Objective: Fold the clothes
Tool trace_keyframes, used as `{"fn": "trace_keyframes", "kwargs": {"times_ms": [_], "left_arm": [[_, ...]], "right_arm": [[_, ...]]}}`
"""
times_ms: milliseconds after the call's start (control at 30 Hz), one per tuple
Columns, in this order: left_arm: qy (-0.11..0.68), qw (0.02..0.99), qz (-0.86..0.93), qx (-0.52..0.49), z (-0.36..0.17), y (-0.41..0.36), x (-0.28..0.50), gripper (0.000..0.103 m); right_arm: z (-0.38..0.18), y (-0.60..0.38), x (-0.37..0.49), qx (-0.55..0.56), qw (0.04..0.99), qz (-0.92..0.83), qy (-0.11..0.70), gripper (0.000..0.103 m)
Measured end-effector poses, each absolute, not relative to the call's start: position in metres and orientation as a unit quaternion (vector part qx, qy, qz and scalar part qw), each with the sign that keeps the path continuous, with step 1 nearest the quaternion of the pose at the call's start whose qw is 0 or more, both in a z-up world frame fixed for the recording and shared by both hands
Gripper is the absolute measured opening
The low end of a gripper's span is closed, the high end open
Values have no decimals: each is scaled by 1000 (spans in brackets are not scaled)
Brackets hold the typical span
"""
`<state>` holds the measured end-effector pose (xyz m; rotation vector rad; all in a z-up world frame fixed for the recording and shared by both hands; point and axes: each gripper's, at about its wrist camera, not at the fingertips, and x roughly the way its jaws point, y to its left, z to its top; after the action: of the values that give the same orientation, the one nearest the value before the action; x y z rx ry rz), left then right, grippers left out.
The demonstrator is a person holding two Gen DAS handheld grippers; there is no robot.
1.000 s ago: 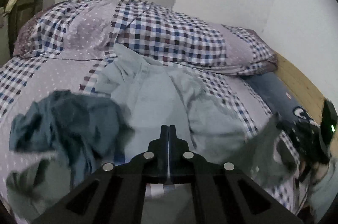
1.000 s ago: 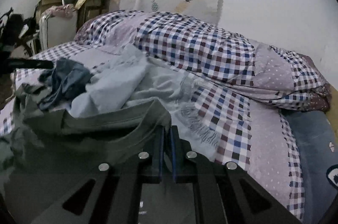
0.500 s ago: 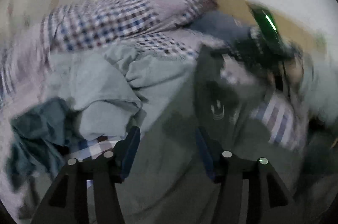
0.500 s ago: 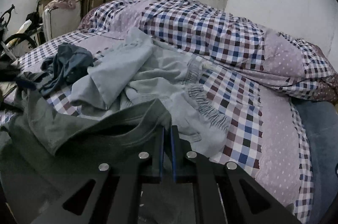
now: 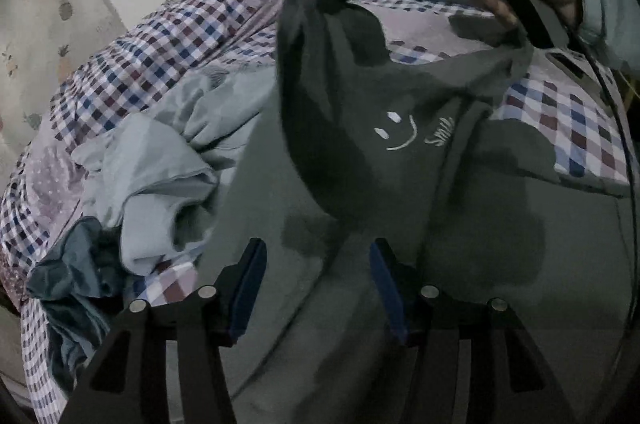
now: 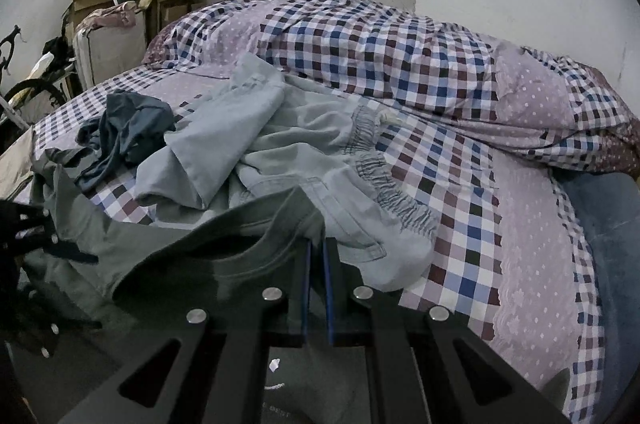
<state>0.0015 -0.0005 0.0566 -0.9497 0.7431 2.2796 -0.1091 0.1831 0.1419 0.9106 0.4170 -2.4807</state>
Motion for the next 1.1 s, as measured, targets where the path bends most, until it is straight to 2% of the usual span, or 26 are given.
{"fn": "trace_keyframes", "kwargs": {"times_ms": [100,133,200,233,267,633,867,1100], "left_arm": [[286,256,854,-351,50,7,-1,58],[287,245,858,-350,49,8,-4,55],[286,219,865,-349,47,9,-11,37],[286,208,868,-348,47,9,-13,15],[284,198,871,-348,48,7,-16,11],[170,134,917,-334,117,-58,-63,6],[143,99,926,-335,157,-81,-134,5],[126,59,930,-339,186,-88,-218,5]], "right_arm": [[144,185,-109,329,234,-904,140,5],[145,186,-109,328,234,-905,135,5],[147,188,-109,326,236,-907,125,5],[147,188,-108,326,236,-907,123,5],[147,189,-108,326,235,-907,121,5],[154,190,-103,311,240,-913,109,5],[168,172,-121,301,240,-915,121,4],[196,146,-173,293,227,-917,148,4]]}}
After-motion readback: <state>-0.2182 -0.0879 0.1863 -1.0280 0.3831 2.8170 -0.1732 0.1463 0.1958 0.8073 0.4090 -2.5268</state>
